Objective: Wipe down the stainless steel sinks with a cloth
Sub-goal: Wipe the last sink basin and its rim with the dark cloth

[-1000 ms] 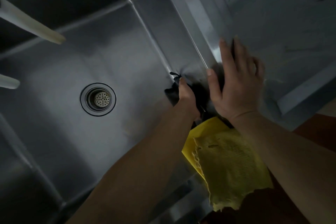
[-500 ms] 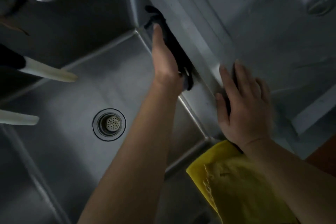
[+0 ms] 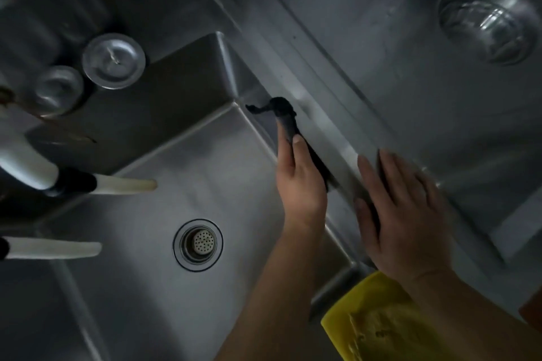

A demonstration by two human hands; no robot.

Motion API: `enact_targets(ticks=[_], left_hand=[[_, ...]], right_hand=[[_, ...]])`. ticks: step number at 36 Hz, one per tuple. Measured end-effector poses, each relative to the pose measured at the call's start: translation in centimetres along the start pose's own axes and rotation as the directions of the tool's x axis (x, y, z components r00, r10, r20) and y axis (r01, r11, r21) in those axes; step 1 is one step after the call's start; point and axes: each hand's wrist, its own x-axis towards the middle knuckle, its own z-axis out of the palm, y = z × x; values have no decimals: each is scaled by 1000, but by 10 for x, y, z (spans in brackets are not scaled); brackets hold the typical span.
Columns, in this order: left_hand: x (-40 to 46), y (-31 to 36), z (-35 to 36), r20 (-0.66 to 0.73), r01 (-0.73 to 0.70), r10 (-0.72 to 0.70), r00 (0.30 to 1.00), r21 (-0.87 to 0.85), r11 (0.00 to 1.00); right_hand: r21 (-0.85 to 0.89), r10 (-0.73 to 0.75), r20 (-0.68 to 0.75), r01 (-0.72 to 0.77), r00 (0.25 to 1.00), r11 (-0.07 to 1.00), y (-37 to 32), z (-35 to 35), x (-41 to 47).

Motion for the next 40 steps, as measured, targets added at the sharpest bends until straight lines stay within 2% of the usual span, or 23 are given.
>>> enact_targets(ticks=[2, 4, 7, 10, 15, 20, 26, 30, 33, 36, 38, 40], left_hand=[[3, 4, 1, -5, -177, 178, 984, 99, 979], [13, 7, 2, 55, -304, 300, 952, 248, 920], [40, 19, 4, 178, -376, 333, 926, 523, 765], [79, 42, 3, 160, -373, 356, 921, 625, 686], [122, 70, 0, 133, -334, 340, 931, 685, 647], [88, 53, 0, 170, -370, 352, 920, 671, 642], [-9, 0, -8, 357, -496, 345, 868, 592, 635], [-42, -19, -14, 496, -579, 328, 804, 530, 620], [-50, -17, -17, 510, -603, 346, 787, 518, 606], [-53, -4, -21, 551, -579, 251, 796, 573, 580], [-54, 8, -29, 609, -577, 155, 778, 594, 562], [-55, 22, -44, 627, -515, 33, 778, 607, 606]], right_hand=[[6, 1, -5, -1, 1000, 1000, 0, -1, 0], [11, 3, 6, -3, 1000, 1000, 0, -1, 1], [12, 10, 33, -10, 999, 1000, 1, -2, 1], [27, 11, 35, -12, 999, 1000, 2, 0, 1], [62, 11, 54, -14, 998, 998, 3, 1, 1], [76, 16, 96, -23, 995, 997, 2, -1, 2], [71, 21, 88, -27, 996, 997, -1, -4, 3], [77, 25, -3, -25, 1000, 997, -4, -6, 1], [99, 63, -39, -59, 997, 993, -4, -4, 0], [97, 80, -23, -78, 997, 992, -2, -2, -2], [94, 92, 4, -92, 996, 991, -2, -3, -3], [97, 103, 74, -110, 992, 989, -1, -4, 0]])
